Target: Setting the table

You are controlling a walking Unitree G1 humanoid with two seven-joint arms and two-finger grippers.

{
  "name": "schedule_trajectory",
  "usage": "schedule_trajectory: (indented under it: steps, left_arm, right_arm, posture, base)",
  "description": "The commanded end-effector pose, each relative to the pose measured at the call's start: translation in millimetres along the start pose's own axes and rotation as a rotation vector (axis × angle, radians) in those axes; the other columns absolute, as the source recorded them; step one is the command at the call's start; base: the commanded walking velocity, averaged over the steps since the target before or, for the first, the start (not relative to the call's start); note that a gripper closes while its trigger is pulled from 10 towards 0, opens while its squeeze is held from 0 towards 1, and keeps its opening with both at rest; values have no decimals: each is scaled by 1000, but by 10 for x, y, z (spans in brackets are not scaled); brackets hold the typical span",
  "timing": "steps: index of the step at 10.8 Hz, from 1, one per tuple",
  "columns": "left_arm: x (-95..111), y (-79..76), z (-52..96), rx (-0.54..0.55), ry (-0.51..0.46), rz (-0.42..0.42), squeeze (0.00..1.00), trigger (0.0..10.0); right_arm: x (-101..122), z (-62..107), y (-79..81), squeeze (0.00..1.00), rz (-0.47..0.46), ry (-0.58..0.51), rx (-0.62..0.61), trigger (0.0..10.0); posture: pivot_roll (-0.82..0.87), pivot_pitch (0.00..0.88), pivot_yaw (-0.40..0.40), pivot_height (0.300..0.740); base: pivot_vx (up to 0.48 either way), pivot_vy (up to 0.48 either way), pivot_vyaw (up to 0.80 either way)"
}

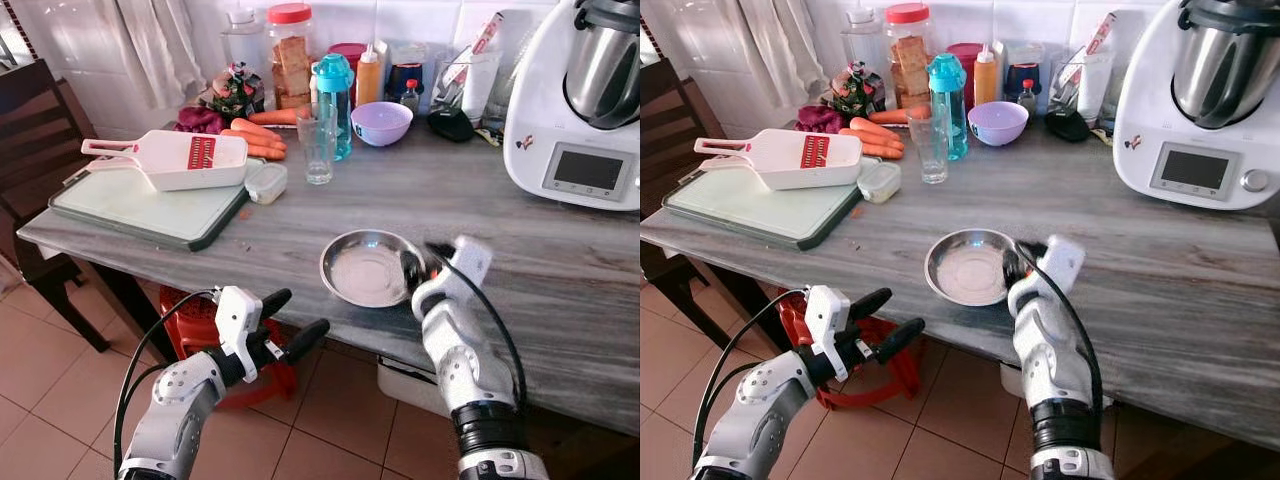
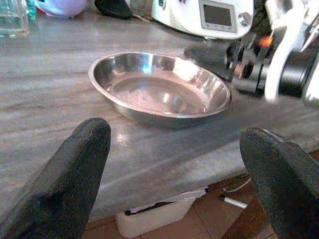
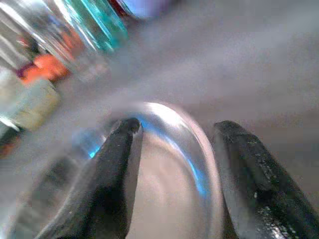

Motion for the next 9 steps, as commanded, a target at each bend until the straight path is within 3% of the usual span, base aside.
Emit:
schedule_trajectory:
  steps: [1, 5, 9]
  left_arm:
    - [19, 49, 2, 13, 1, -2, 0, 10000]
    - [17, 131, 12, 102, 4, -9, 0, 10000]
    - [118, 341, -16, 339, 36, -80, 0, 10000]
  right_arm:
    - [67, 39, 67, 1000, 30, -34, 36, 10000]
    - [212, 327, 21, 1000, 169, -109, 94, 10000]
    - [415, 711, -167, 1000, 317, -202, 53, 10000]
  posture:
    - [-4, 0, 64, 740]
    - [-7, 0, 62, 740]
    - [-16, 0, 54, 740]
  base:
    - [0, 0, 0]
    - [0, 0, 0]
    - [0, 0, 0]
Point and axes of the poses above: a point about 5 cm out from each wrist's last joint towards the gripper, its own z axis pointing back from the gripper into the wrist, its own x axis along the axis of the wrist's last joint, y = z × x, the point moved 1 cm from there along -z, pointing out of the wrist towards the gripper, and after that the axes turned 10 degrees about -z, right-handed, at the moved point
